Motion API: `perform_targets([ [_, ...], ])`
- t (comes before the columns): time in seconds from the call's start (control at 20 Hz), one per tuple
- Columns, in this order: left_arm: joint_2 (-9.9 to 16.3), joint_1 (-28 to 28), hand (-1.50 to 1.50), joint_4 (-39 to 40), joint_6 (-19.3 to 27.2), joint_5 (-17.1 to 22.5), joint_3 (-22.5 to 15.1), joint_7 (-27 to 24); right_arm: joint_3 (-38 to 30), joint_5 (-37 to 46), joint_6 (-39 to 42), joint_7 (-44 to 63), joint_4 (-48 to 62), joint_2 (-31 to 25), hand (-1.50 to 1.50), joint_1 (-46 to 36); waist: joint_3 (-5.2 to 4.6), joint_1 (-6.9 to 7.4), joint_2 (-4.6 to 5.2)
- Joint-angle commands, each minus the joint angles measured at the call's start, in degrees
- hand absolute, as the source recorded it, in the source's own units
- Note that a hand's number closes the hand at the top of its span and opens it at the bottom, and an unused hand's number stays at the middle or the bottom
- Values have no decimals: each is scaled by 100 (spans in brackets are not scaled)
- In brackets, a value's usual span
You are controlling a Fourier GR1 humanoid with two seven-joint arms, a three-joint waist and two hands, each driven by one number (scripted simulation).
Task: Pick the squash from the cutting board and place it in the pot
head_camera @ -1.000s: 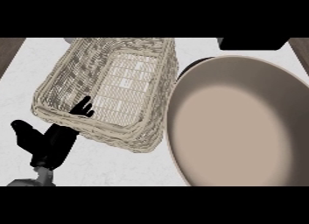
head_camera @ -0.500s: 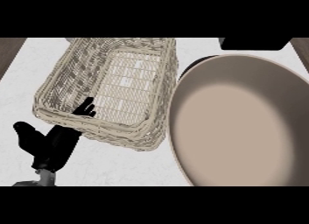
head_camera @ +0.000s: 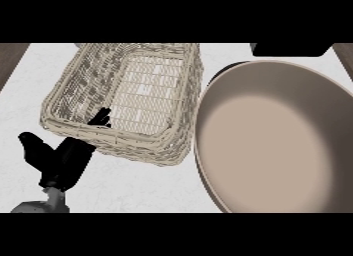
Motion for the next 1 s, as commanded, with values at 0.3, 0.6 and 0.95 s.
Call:
perform_targets([
  [0.3,-386,94,0,-53,-203,-269,-326,4,-6,527,-60,-135,544,445,-150,-314,19,1,10],
  [0.6,-271,120,0,-308,-394,-74,-154,297,3,864,-323,-444,1283,650,-150,-637,22,39,16],
  [0.95,-218,-1,0,398,-652,-142,160,-242,-62,775,-236,-1758,1865,566,150,-750,22,12,27],
])
